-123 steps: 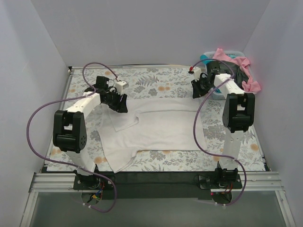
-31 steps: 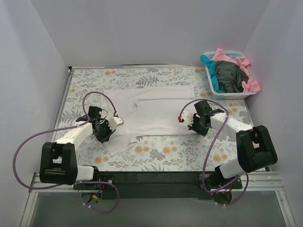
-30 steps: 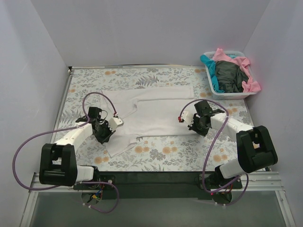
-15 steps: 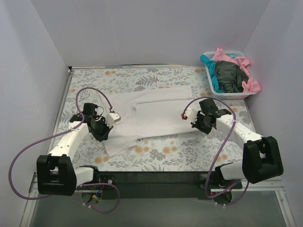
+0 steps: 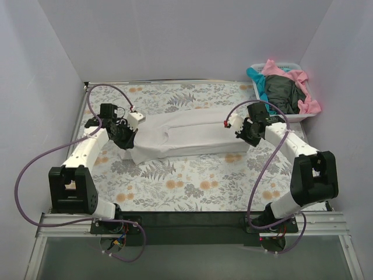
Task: Fold and stack the t-shirts
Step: Fold the tshirt
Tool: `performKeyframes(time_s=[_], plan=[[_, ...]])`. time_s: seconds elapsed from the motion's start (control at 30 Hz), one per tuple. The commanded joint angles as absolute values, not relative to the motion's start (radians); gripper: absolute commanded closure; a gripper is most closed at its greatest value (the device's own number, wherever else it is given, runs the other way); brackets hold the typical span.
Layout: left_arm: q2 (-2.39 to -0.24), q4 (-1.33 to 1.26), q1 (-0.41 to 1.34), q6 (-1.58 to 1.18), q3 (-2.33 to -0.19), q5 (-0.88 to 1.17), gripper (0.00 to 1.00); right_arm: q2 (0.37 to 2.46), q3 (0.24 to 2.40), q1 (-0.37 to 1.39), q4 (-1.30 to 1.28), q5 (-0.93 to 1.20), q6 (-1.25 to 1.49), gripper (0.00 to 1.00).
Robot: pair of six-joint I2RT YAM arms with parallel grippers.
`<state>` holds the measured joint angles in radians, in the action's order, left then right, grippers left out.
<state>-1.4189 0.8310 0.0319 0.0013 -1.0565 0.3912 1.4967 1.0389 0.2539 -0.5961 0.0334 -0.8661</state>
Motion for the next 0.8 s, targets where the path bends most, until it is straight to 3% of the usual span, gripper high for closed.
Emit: performKeyframes(time_s=[0.0,0.37,0.77], plan=[[-1.454,0.769,0.023,-0.051,-1.135,0.387,1.0,1.554,1.126,0.23,-0.601,0.049,-0.899,0.99],[-1.66,0.733,0.023,-0.087,-1.287,0.371,1.0,1.738,1.278,0.21,-0.601,0.063,-0.896,0.99],[-1.732,0.652,0.021,-0.072,-1.221,0.318,1.0,1.858,1.362,0.207,-0.594,0.043,-0.873,0.99]])
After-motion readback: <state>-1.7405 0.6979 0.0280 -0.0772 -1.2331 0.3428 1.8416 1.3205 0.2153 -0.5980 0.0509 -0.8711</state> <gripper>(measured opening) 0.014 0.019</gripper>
